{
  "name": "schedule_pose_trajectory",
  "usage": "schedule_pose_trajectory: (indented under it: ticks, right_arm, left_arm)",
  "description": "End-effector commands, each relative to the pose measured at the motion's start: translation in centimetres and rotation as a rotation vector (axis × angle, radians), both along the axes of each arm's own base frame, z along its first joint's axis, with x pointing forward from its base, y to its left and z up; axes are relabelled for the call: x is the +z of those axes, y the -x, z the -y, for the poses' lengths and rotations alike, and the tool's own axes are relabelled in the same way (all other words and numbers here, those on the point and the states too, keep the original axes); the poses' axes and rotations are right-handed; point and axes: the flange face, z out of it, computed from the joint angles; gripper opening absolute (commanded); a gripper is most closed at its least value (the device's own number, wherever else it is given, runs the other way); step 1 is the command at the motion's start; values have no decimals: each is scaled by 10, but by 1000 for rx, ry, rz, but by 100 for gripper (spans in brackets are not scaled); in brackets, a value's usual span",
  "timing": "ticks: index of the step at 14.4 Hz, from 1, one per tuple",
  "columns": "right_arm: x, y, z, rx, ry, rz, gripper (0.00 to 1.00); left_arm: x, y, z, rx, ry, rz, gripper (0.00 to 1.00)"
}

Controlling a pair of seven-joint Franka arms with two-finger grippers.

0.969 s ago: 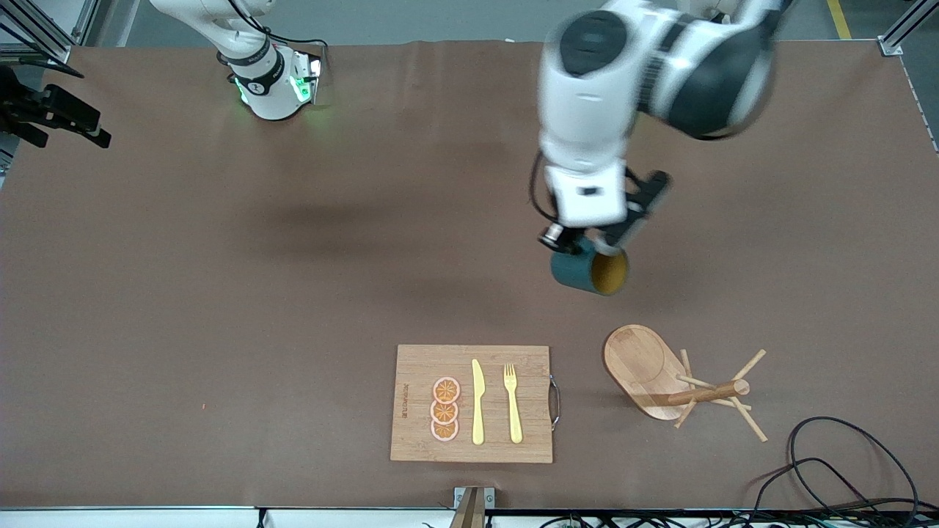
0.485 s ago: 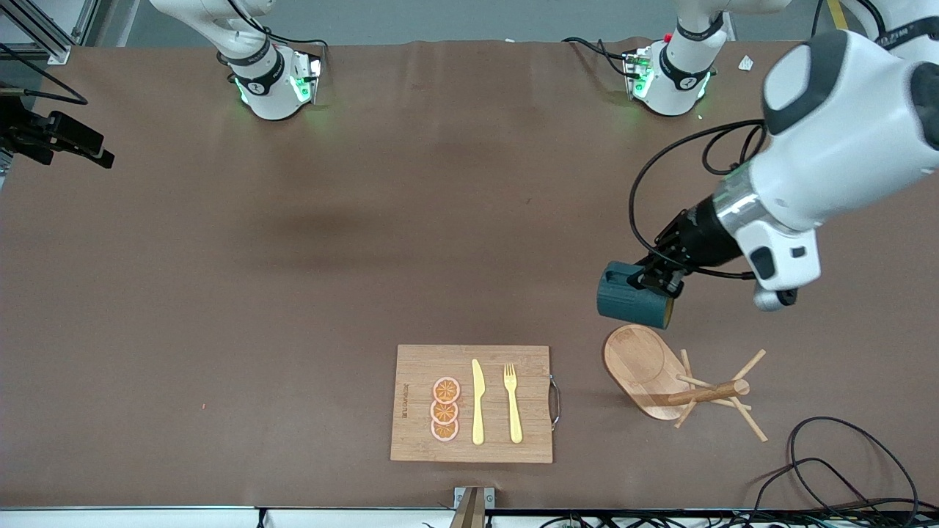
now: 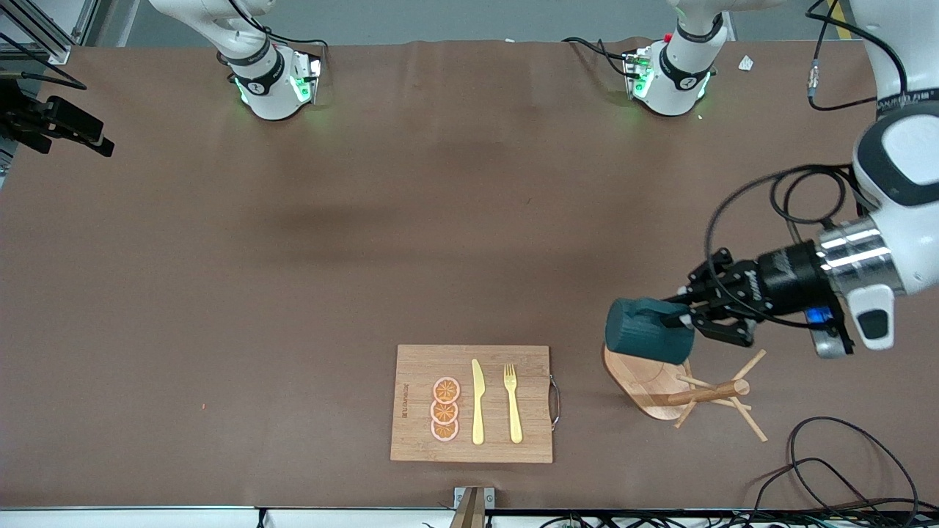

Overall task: Pass cup and hang on rack
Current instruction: 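Lift the mug with the left gripper and carry it to the rack, then hook the mug handle onto a rack peg with the left gripper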

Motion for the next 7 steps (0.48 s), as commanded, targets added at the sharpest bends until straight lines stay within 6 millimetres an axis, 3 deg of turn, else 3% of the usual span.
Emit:
schedule_pose_trajectory:
  ticks: [1,7]
  right_arm:
    - [4,5,2,14,-2,-4,100]
    - [7,8,-1,21,26,-11,100]
  left_arm:
    - [-33,-18,-14,22,115,-14,0]
    - [-85,-30,-25,0,119,-15,0]
